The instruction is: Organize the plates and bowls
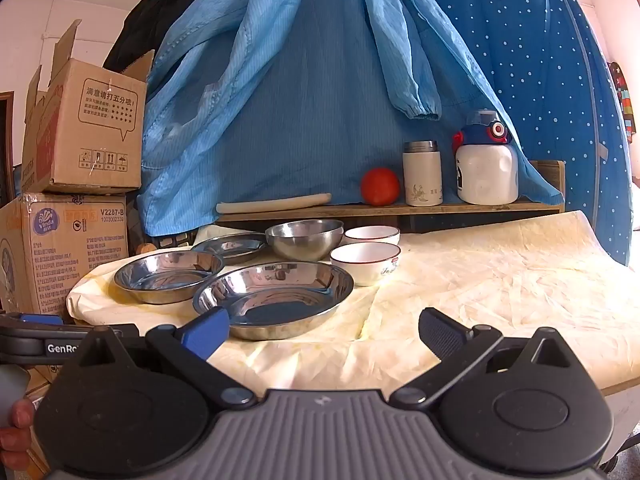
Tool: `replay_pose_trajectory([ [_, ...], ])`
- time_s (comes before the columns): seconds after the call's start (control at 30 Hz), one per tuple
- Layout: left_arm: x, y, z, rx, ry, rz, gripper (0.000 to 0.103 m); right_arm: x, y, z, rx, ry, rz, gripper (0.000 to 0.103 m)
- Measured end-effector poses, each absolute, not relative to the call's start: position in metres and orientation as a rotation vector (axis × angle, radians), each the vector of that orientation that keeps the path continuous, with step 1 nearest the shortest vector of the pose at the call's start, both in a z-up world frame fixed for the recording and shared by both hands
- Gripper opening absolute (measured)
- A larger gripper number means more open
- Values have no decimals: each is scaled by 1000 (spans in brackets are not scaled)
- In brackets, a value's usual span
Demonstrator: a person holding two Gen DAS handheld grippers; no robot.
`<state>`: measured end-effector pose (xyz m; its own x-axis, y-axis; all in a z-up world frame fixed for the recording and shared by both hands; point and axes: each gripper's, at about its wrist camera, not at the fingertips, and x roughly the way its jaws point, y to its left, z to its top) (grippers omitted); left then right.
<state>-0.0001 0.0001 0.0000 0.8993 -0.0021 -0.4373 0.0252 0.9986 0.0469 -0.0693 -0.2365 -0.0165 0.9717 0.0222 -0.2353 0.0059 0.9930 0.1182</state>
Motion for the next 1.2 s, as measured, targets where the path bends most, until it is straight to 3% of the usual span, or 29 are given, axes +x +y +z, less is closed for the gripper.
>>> replay_pose_trajectory([
  [1.2, -1, -2, 2, 57, 448, -29, 102, -69, -237, -16, 123, 239, 9, 103],
])
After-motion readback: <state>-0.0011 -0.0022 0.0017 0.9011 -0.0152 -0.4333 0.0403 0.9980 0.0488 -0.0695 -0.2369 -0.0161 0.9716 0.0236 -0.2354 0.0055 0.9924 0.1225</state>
